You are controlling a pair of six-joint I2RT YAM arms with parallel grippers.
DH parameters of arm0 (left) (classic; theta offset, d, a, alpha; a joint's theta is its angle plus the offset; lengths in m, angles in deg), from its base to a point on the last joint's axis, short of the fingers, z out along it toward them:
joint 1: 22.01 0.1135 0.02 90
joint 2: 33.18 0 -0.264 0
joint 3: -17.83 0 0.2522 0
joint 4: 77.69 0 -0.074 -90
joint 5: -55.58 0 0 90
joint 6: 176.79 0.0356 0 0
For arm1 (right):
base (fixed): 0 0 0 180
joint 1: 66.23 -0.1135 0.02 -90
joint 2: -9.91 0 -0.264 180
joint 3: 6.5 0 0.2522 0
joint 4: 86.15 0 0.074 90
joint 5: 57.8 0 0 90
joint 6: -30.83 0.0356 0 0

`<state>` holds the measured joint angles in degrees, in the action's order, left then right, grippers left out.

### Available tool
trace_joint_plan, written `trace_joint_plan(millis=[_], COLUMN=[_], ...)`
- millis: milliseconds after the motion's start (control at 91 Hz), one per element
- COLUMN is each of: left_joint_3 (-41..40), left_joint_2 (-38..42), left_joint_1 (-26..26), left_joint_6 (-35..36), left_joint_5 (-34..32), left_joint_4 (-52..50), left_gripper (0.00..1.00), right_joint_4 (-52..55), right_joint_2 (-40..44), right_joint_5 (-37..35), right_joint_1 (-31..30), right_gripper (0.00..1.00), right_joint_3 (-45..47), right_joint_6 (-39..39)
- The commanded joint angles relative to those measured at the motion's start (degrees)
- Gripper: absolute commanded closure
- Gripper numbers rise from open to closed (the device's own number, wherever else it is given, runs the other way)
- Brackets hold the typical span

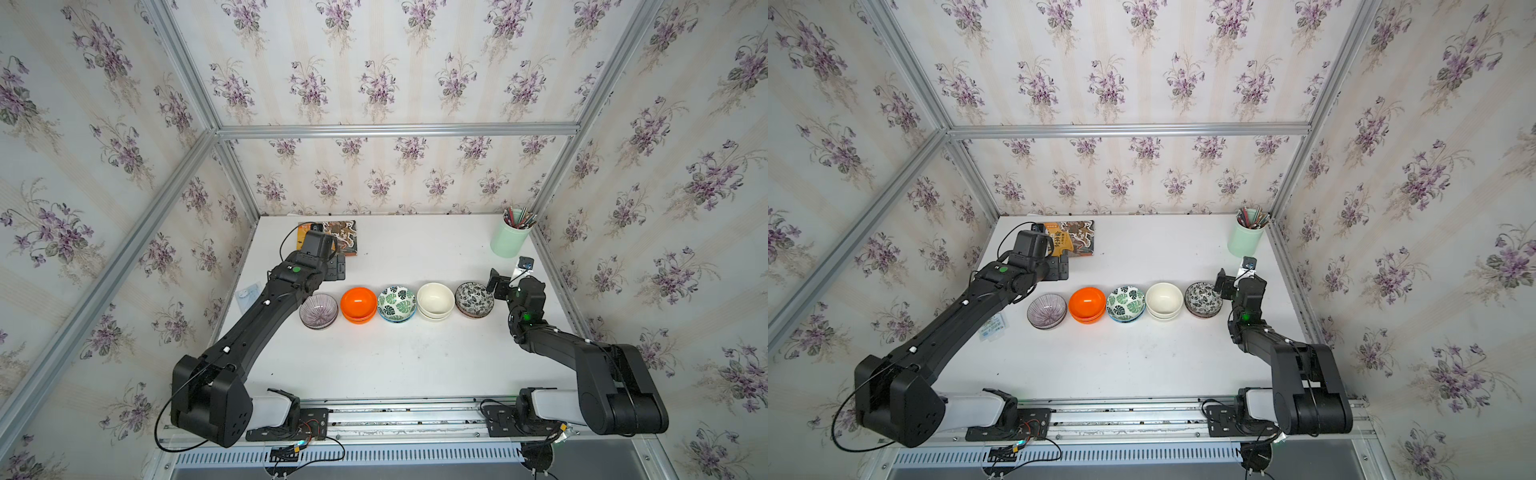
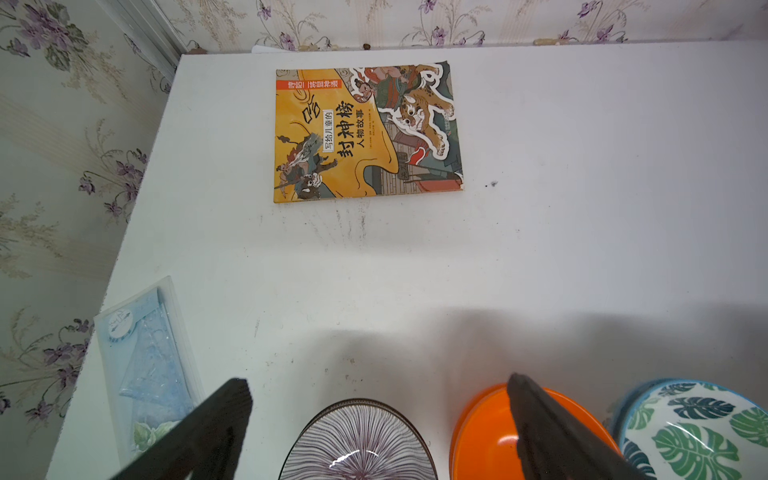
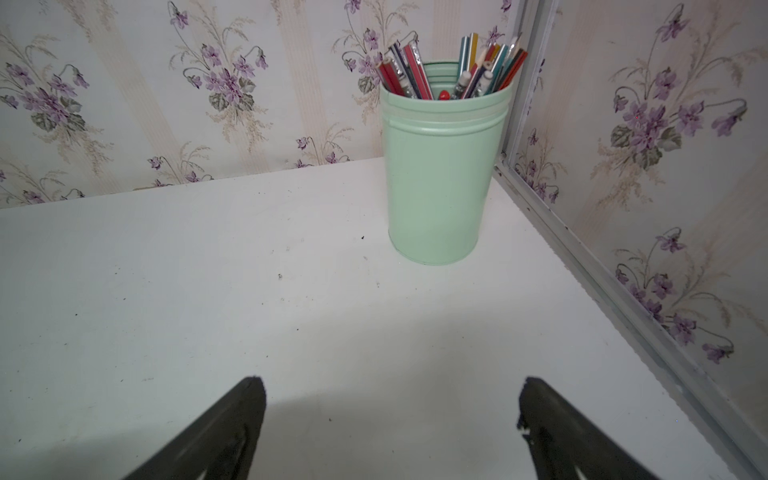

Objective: Stack the bowls
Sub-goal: Reset both arms

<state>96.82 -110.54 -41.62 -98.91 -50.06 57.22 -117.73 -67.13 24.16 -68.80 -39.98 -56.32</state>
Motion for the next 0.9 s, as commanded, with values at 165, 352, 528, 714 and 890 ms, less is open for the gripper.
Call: trace_joint_plan(millis=[165, 352, 528, 714, 890], left_joint_3=[-0.1, 0.1, -0.1, -0.6, -0.6], left_joint_2=[0.2, -0.4, -0.4, 0.4, 0.2], left_joint_1=[0.0, 0.0, 0.0, 0.0, -0.1], left_joint_6=[0.6, 0.6, 0.6, 0.8, 0.9], left_joint_5=[-0.7, 0.3, 0.8, 0.8, 0.9], left_joint_4=[0.9, 1.2, 1.3, 1.4, 1.5], left_gripper=[0.0, 0.0, 0.0, 0.0, 0.0], right_joint_4=[-12.0, -18.9, -26.6, -30.4, -33.5], right_joint_2=[-1.0, -2.3, -3.7, -5.4, -6.7], right_joint_5=[4.2, 6.3, 8.6, 9.5, 10.7], right_joint_1=[0.0, 0.0, 0.0, 0.0, 0.0], right_gripper=[0.0, 0.0, 0.0, 0.0, 0.0], right_joint_3=[3.3, 6.6, 9.6, 10.9, 11.7], right_joint_6=[-3.0, -3.4, -4.0, -4.4, -5.0])
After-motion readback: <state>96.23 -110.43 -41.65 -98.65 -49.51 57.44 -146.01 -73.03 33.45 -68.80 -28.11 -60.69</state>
